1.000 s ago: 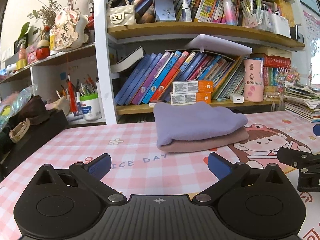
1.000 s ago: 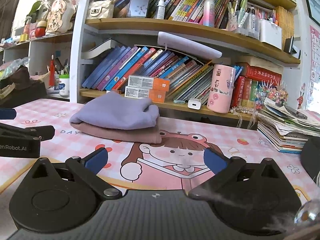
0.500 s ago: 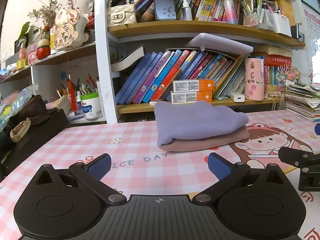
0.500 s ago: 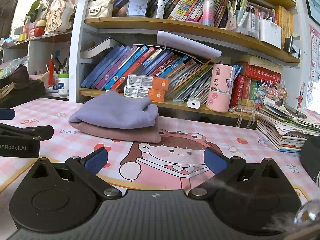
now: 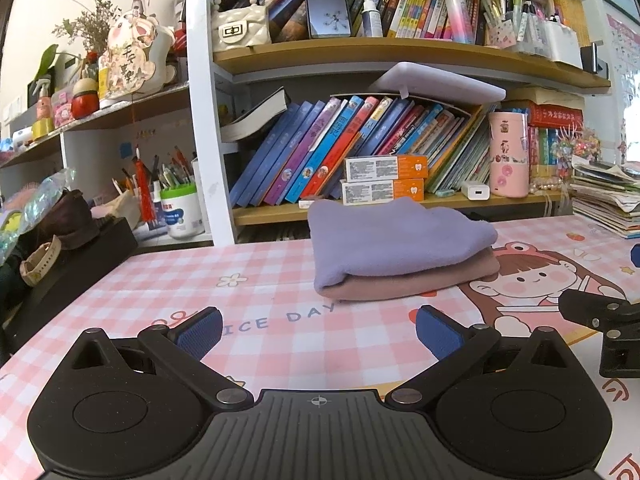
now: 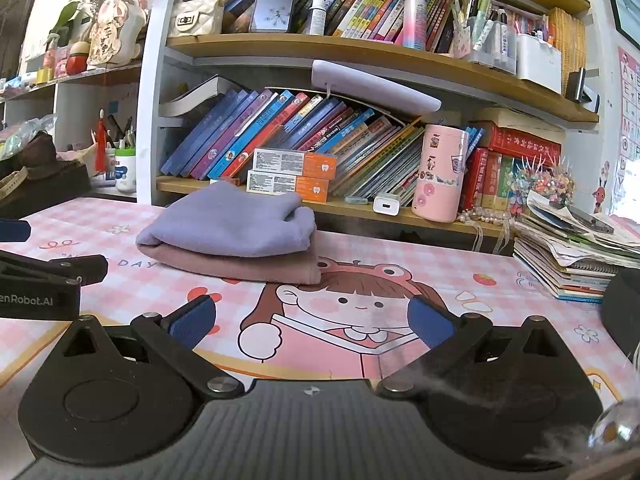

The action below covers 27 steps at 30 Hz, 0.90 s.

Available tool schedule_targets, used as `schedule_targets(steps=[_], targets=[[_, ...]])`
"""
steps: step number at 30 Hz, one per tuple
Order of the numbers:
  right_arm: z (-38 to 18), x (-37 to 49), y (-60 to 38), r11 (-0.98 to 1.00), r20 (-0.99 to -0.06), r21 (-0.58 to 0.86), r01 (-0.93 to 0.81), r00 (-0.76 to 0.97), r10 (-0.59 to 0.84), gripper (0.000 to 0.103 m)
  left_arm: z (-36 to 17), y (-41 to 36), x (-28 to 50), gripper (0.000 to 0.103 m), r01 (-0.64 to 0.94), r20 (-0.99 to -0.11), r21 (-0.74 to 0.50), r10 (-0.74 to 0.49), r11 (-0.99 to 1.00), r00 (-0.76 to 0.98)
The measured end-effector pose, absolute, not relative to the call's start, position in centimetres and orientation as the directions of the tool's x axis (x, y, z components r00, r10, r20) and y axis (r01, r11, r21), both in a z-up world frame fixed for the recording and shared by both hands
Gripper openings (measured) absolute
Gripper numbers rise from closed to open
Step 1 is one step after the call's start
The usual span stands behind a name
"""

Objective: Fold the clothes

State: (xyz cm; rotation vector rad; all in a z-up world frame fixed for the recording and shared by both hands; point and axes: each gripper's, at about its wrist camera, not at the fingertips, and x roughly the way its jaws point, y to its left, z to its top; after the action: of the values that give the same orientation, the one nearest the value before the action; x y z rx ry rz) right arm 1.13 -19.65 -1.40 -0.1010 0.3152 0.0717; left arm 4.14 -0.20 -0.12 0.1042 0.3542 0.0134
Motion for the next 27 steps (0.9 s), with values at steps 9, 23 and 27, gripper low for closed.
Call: schedule_targets(steps=[9,23,27], targets=[[-1.44,1.38,-19.73,0.993,-0.328,-0.082,-0.084,0.943,0.053,0.103,-0.13,-0.02,4.27,0.103,0.002,-0.352,0.097,0.033,0.995,0.935],[-1.53,1.56,-19.65,0.993,-0.342,-0.083,-0.086,0.938,0.053,0.103,-0.12,0.25,4.31,0.103,-0.006,-0.355,0.083,0.035,0.996,0.934],[-1.53,1.59,-19.62,0.993,-0.344,-0.086,-0.087,0.938,0.052,0.103,-0.13,0.26,4.33,0.103,-0.007,-0.356,0.081,0.036,0.997,0.934]])
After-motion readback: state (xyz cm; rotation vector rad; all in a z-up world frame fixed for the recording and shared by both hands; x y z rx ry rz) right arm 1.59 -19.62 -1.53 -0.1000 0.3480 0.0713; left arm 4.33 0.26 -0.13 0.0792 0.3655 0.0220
